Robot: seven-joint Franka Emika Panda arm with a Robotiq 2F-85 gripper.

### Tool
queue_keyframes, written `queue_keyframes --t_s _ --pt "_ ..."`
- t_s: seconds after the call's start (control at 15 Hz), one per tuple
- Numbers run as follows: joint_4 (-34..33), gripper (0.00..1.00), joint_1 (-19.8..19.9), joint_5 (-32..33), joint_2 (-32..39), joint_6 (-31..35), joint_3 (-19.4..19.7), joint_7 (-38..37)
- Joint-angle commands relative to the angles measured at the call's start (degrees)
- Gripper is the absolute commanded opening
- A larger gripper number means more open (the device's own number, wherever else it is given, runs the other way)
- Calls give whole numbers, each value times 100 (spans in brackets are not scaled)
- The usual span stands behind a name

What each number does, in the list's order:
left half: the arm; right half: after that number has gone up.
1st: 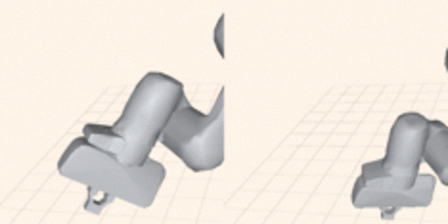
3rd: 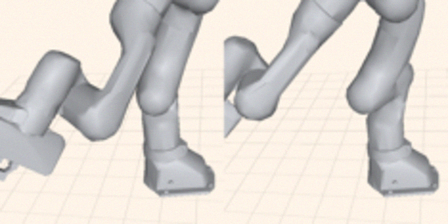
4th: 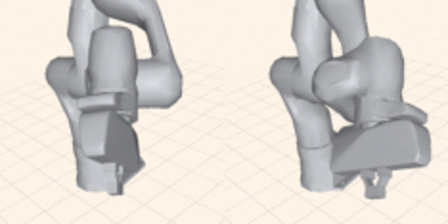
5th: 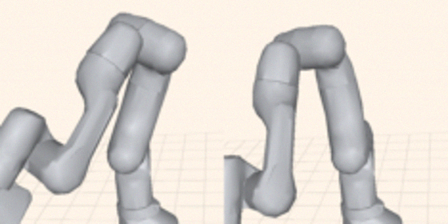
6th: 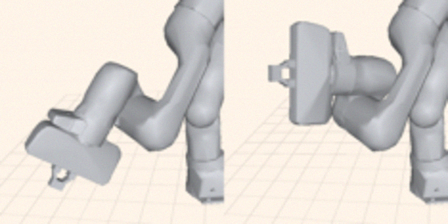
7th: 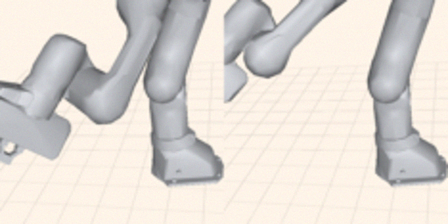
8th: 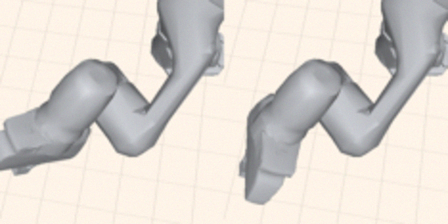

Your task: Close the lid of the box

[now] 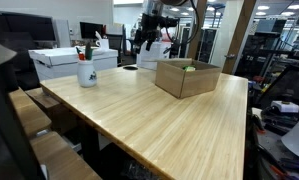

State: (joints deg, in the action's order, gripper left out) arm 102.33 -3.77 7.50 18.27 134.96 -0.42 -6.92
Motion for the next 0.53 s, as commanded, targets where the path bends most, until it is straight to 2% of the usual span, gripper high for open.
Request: queue_keyframes --t_s 0.0,0.47 --pt "-456 100 54 -17 402 -101 41 209" --pt "-1014 100 88 -38 934 -256 160 210"
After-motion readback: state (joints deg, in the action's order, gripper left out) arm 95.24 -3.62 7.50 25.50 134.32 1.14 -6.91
